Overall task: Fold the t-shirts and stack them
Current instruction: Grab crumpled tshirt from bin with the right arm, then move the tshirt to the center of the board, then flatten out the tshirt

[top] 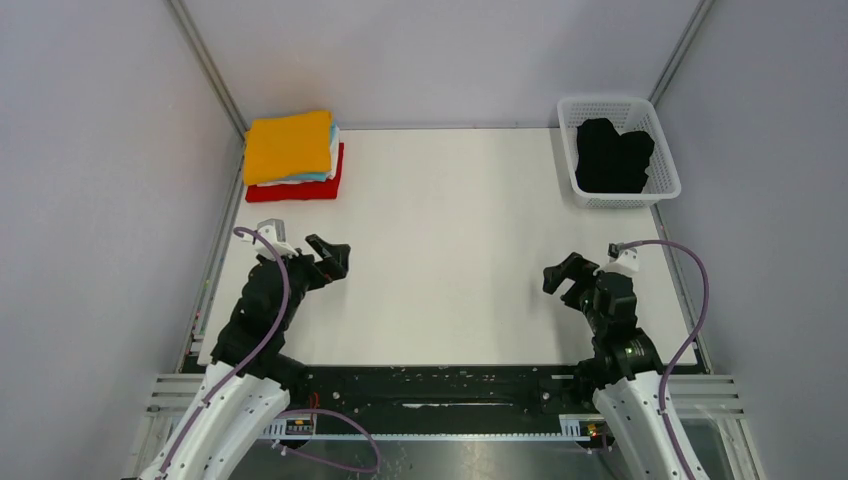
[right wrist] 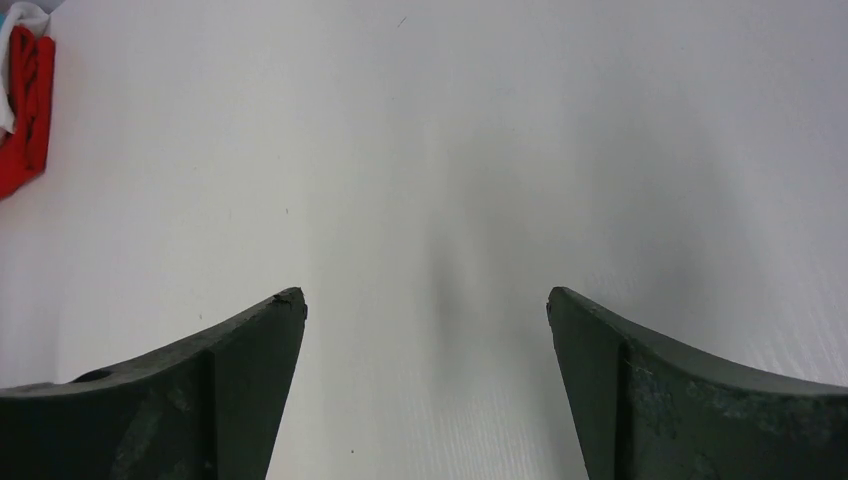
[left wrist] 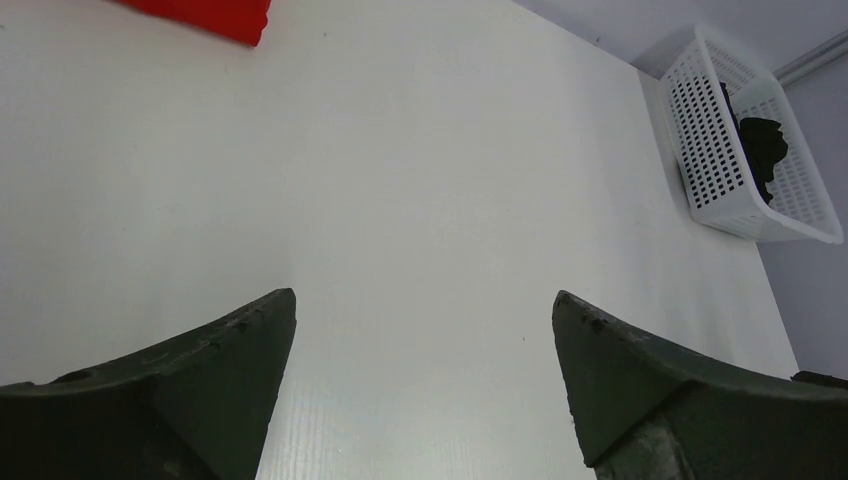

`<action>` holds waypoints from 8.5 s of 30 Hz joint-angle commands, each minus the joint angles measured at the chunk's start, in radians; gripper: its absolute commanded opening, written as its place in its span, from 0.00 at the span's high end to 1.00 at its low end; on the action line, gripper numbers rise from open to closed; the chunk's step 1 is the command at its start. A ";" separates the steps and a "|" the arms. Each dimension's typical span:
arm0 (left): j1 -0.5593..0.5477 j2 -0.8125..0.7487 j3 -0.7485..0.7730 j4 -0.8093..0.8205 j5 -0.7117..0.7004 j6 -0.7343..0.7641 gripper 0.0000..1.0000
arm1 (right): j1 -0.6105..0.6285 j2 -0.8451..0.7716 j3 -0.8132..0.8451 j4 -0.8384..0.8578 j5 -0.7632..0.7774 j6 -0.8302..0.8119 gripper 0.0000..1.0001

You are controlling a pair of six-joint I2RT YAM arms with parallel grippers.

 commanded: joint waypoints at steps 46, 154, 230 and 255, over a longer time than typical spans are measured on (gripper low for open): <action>0.001 0.238 0.060 0.109 -0.069 0.063 0.01 | -0.438 2.189 2.228 -0.244 0.169 -0.491 0.00; 0.002 0.190 -0.085 -0.155 0.286 -0.204 0.03 | 0.059 0.802 0.503 -0.078 0.307 -0.129 0.37; 0.056 0.562 0.473 0.029 -0.283 0.084 1.00 | 0.201 0.420 0.543 -0.110 0.115 -0.120 0.79; 0.094 0.463 0.065 -0.128 0.259 -0.170 0.01 | 0.101 0.796 0.446 0.068 0.074 -0.051 0.02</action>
